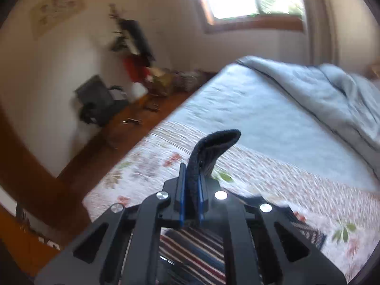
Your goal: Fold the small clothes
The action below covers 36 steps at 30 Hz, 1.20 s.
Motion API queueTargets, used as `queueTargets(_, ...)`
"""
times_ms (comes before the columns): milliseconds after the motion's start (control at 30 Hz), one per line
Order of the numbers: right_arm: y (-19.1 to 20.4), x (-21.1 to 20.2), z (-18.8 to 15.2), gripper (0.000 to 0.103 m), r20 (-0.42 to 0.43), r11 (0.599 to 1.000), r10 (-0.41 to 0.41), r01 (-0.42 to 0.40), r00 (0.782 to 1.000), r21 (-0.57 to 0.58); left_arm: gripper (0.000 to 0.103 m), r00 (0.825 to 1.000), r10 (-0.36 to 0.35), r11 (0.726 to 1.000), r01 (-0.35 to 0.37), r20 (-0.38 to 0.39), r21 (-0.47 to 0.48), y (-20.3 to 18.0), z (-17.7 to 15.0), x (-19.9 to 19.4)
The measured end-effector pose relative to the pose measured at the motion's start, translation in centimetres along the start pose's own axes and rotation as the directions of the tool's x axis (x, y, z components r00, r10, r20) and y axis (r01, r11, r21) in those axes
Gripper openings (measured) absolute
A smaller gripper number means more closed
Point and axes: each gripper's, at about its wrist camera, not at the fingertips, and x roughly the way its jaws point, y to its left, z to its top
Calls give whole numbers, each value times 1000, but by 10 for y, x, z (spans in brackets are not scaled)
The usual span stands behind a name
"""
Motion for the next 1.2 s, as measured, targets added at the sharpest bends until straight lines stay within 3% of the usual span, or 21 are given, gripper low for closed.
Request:
queueTargets(200, -114, 25, -85, 7, -136, 980, -158, 172, 978, 101, 77, 998, 58, 993, -57, 7, -103, 46, 14, 2)
queueTargets(367, -210, 55, -169, 7, -261, 927, -205, 273, 943, 257, 77, 996, 86, 986, -83, 14, -147, 61, 29, 7)
queueTargets(500, -248, 81, -220, 7, -321, 899, -208, 310, 924, 309, 77, 996, 87, 985, -81, 28, -149, 59, 49, 10)
queueTargets(700, -277, 106, -287, 10, -416, 855, -189, 357, 890, 375, 78, 990, 140, 983, -138, 8, -120, 56, 69, 30)
queueTargets(800, -282, 104, -301, 15, -423, 851, -154, 337, 893, 402, 78, 990, 140, 984, -141, -19, -111, 58, 72, 39)
queueTargets(867, -285, 92, -300, 36, -385, 844, -110, 291, 916, 451, 78, 989, 148, 984, -148, -8, -95, 57, 79, 38)
queueTargets(933, -290, 80, -292, 51, -336, 831, -97, 262, 937, 491, 78, 987, 161, 984, -160, 2, -81, 54, 88, 40)
queueTargets(1100, -304, 92, -280, 52, -356, 819, -114, 291, 927, 494, 78, 986, 167, 984, -167, -2, -58, 44, 112, 54)
queueTargets(1200, -304, 111, -276, 42, -381, 825, -132, 314, 915, 469, 78, 982, 185, 981, -186, -33, -45, 39, 121, 70)
